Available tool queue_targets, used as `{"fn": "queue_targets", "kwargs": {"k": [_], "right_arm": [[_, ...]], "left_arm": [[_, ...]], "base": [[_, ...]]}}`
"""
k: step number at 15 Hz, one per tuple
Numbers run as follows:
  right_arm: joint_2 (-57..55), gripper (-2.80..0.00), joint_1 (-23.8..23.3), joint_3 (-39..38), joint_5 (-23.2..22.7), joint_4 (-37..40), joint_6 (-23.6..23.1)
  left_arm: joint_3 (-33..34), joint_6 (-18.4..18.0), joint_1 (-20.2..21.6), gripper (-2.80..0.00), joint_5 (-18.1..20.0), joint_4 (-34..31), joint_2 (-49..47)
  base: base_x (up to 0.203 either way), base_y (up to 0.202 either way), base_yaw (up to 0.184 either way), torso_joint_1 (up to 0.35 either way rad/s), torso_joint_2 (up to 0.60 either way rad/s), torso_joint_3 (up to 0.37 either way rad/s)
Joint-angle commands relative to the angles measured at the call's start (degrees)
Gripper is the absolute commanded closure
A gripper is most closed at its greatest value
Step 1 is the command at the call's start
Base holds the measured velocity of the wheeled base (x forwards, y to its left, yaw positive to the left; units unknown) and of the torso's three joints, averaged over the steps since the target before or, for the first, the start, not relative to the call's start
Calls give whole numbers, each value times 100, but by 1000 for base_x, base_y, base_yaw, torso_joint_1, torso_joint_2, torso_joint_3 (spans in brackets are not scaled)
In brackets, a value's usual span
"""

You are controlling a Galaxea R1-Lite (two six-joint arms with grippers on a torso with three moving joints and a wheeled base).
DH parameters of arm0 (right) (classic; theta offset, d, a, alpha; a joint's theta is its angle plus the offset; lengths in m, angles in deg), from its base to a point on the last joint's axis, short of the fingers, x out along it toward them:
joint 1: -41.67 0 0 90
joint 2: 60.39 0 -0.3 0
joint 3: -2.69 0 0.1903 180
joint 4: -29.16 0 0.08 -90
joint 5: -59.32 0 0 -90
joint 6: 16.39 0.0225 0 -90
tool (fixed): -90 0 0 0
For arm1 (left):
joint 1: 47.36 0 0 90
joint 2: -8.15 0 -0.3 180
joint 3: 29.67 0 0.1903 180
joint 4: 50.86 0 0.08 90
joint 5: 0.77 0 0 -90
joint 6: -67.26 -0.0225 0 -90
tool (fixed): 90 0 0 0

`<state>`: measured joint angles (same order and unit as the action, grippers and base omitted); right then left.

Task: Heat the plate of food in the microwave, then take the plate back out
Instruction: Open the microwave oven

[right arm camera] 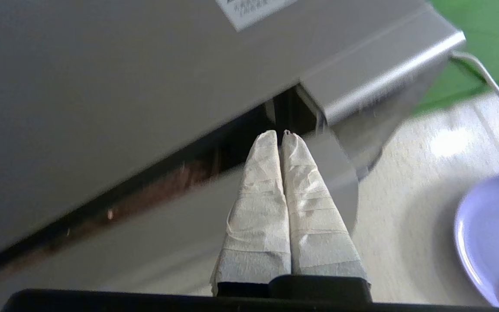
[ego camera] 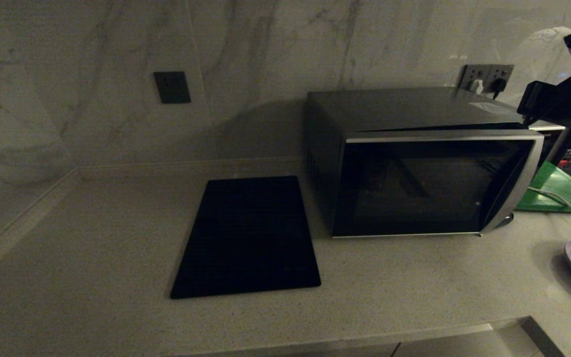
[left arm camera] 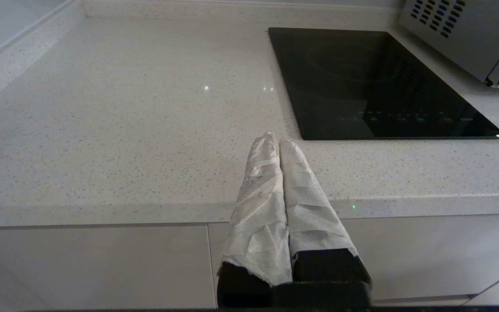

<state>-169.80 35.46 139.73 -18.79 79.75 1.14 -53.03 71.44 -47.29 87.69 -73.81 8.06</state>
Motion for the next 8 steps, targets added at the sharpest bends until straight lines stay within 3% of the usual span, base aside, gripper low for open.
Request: {"fn": "queue_targets", "kwargs": {"k": [1, 8], "right_arm": [[-218, 0, -21, 5, -2, -50, 5], [-434, 0, -66, 11, -20, 2, -4]], "left_arm": [[0, 4, 1, 0, -5, 2, 1], [0, 4, 1, 0, -5, 2, 1]], "base": [[0, 0, 0, 0, 0, 0], [0, 0, 0, 0, 0, 0]]}}
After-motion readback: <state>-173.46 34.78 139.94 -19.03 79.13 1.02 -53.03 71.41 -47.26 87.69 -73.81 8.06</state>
